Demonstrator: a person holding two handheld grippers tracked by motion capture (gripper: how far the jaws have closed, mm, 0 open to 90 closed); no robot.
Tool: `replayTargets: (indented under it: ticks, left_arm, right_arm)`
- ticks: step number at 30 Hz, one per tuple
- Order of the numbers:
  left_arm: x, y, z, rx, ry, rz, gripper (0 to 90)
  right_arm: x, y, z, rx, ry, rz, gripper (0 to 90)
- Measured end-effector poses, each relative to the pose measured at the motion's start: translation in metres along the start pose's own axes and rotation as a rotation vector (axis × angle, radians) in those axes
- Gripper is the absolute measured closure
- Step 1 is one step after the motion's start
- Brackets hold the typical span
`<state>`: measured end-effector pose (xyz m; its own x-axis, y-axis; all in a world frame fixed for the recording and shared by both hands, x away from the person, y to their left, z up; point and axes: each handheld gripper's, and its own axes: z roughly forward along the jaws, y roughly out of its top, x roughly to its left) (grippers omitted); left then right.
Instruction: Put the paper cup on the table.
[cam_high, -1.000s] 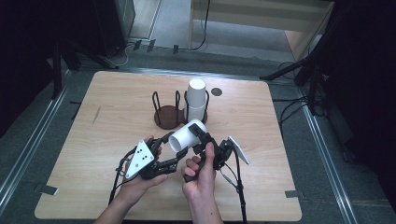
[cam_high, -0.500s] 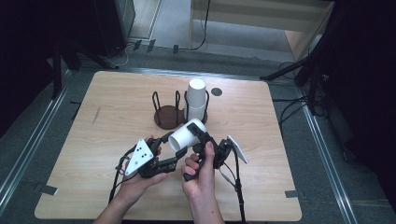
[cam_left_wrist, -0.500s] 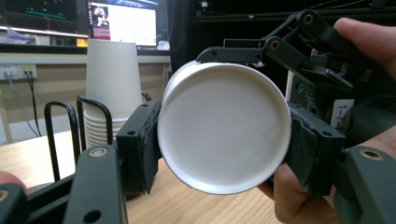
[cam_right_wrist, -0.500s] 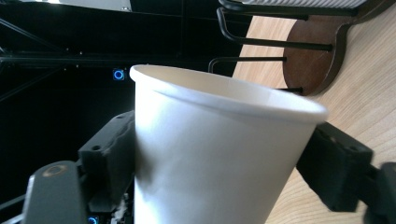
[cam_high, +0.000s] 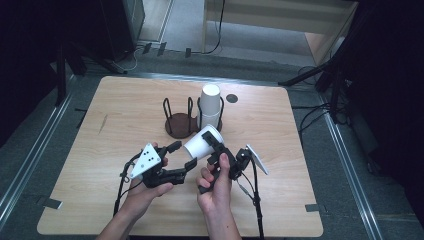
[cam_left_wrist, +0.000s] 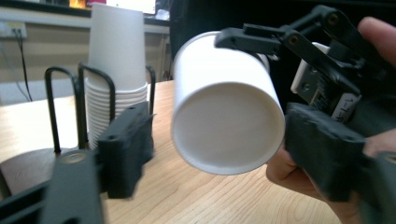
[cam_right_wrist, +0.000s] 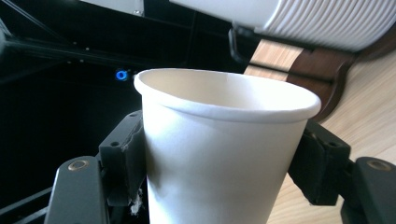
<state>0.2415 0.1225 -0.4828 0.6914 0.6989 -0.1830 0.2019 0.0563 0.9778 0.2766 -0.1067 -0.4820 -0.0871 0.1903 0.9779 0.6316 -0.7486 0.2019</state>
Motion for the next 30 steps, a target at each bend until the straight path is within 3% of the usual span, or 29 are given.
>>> replayTargets:
  ticks: [3, 10, 16, 23, 30]
  left_arm:
    - [0.003, 0.001, -0.002, -0.007, -0.017, -0.028, 16.6]
    - [0.007, 0.002, -0.005, -0.034, -0.019, -0.031, 16.3]
    - [0.011, 0.001, -0.006, -0.032, -0.024, -0.046, 16.5]
    - [0.016, 0.002, -0.007, 0.022, -0.019, -0.081, 13.5]
    - [0.02, 0.003, -0.01, 0.092, -0.012, -0.104, 4.3]
  right_arm:
    - [-0.002, 0.007, -0.002, -0.032, -0.041, -0.078, 28.8]
    - [-0.004, 0.016, -0.006, -0.077, -0.096, -0.193, 28.9]
    - [0.0, 0.017, -0.008, -0.113, -0.139, -0.335, 28.9]
    - [0.005, 0.018, -0.011, -0.138, -0.163, -0.458, 29.0]
    - [0.009, 0.017, -0.012, -0.176, -0.194, -0.599, 29.3]
